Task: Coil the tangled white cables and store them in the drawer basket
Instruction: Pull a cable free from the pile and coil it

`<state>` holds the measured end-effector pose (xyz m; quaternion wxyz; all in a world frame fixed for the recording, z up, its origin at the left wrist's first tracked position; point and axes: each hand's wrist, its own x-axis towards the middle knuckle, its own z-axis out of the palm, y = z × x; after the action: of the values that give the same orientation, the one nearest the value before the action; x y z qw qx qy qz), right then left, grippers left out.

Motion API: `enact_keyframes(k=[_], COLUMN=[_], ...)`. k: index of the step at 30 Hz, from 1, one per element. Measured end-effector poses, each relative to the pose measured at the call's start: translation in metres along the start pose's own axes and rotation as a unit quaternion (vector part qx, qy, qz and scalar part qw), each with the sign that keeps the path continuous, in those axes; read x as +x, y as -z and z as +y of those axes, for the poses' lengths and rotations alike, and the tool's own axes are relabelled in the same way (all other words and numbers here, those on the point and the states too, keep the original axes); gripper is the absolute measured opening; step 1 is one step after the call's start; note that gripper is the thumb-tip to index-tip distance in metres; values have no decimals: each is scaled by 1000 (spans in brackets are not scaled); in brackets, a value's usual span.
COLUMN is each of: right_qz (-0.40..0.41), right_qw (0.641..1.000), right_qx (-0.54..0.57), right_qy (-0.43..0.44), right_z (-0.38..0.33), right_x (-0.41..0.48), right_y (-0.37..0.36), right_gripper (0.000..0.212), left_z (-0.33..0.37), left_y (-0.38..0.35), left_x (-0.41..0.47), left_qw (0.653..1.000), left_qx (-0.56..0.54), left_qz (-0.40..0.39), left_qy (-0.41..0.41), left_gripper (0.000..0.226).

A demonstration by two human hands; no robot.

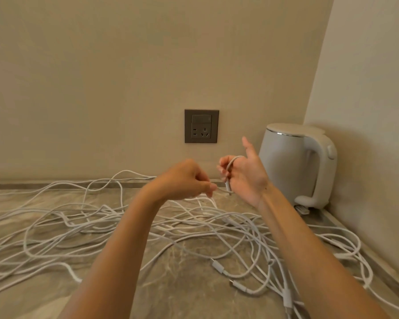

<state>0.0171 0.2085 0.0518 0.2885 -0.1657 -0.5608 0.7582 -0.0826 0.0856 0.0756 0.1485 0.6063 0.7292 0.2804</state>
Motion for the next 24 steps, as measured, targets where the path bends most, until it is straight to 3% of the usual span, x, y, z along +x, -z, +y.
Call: enact_keyframes(k=[3, 7, 12, 18, 22, 24], right_qz=[12, -35, -153, -262, -360, -414], right_qw=[995, 979, 969, 955, 914, 876], right_qx=[-101, -196, -174, -47, 104, 193], right_qy=[-10, -37, -90, -133, -156, -156], right_z=[3, 6, 10, 7, 7, 8], right_x=[2, 1, -1, -6, -5, 0], right_y=[-1, -3, -8, -16, -19, -16], right_gripper=[75, 83, 91, 86, 88, 88], left_z=[0, 0, -2, -10, -14, -16], left_y=[4, 9, 8, 0, -11, -17], left_x=[-2, -2, 3, 10, 16, 19], left_qw=[998, 981, 961, 940, 938, 946], left_qx=[-10, -75, -98, -124, -128, -126], left_qz=[56, 171, 249, 315, 322, 297], left_qy=[-22, -50, -69, -42, -23, -4], left_gripper=[22, 25, 31, 33, 33, 38])
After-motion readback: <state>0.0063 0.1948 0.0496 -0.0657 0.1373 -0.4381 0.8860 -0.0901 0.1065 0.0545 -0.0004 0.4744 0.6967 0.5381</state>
